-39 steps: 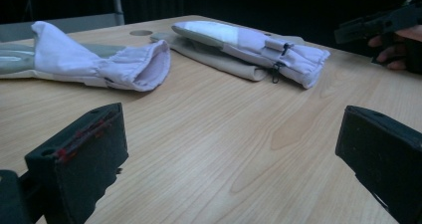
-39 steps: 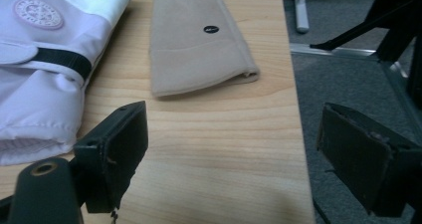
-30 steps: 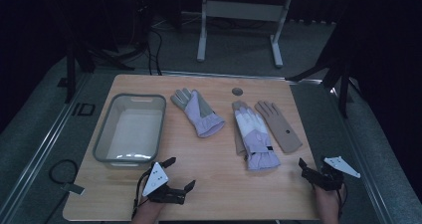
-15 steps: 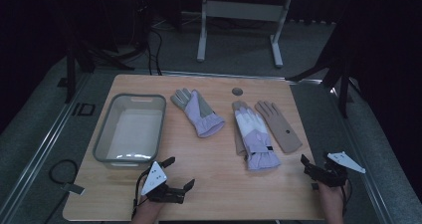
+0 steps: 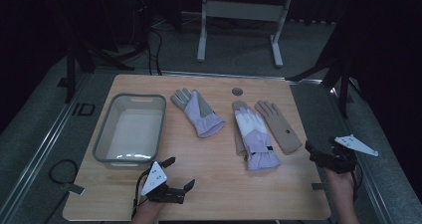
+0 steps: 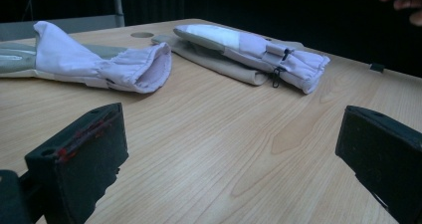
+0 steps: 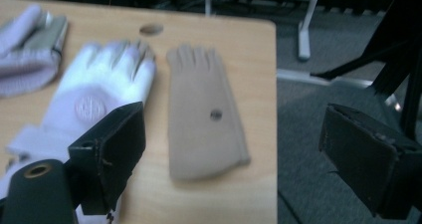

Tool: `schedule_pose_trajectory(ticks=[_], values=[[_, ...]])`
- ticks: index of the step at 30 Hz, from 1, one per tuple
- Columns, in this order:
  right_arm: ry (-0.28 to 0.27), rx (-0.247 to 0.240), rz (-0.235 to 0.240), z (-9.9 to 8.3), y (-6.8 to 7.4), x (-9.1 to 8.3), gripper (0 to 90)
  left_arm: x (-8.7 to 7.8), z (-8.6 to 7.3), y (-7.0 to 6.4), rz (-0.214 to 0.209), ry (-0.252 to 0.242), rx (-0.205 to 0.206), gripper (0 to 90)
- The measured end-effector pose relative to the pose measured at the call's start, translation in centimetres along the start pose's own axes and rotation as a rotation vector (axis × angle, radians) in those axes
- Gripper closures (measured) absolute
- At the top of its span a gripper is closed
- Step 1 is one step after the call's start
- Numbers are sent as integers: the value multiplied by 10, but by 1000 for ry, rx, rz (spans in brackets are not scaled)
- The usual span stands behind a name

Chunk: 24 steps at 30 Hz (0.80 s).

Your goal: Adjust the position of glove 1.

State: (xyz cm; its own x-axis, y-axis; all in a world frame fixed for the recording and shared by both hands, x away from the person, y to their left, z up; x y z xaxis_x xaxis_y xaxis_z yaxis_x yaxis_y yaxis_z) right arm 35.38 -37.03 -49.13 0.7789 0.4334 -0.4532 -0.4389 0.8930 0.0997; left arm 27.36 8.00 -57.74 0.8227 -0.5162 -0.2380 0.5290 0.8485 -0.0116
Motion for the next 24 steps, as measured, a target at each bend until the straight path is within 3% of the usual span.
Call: schedule_pose_trajectory(ticks=[2,4,6,9,13,15,16,21,24], values=[[-12,-29,-23,16,2,-1,115,0,0,0,-4,1,3,0],[6,-30,10,24,5,0,129,0,0,-1,-7,3,4,0],[-10,-14,43,33,9,2,132,0,0,0,-11,8,-2,0],[-25,-19,37,42,12,3,136,0,0,1,-13,5,-13,0],[-22,-12,90,56,24,11,136,0,0,1,-14,6,-16,0],[-14,-17,101,61,30,16,149,0,0,0,-14,6,-10,0],[16,-3,172,64,37,24,146,0,0,0,-13,6,-5,0],[46,36,217,68,42,40,181,0,0,-2,-18,6,4,0],[83,33,231,73,48,55,129,0,0,-2,-20,5,6,0]])
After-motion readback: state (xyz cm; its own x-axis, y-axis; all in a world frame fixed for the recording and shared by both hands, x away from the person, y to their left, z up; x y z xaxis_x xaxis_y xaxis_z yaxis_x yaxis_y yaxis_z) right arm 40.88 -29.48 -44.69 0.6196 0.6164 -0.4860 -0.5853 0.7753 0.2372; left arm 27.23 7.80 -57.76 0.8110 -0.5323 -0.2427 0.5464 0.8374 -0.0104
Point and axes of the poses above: each handheld gripper's, and its own axes: x roughly forward along the jaws, z roughly out of its top, y roughly to its left, the point moved 7 cm from there along x, roughly forward along the jaws, and after that the axes turned 14 degrees about z, right-handed, at the moved point
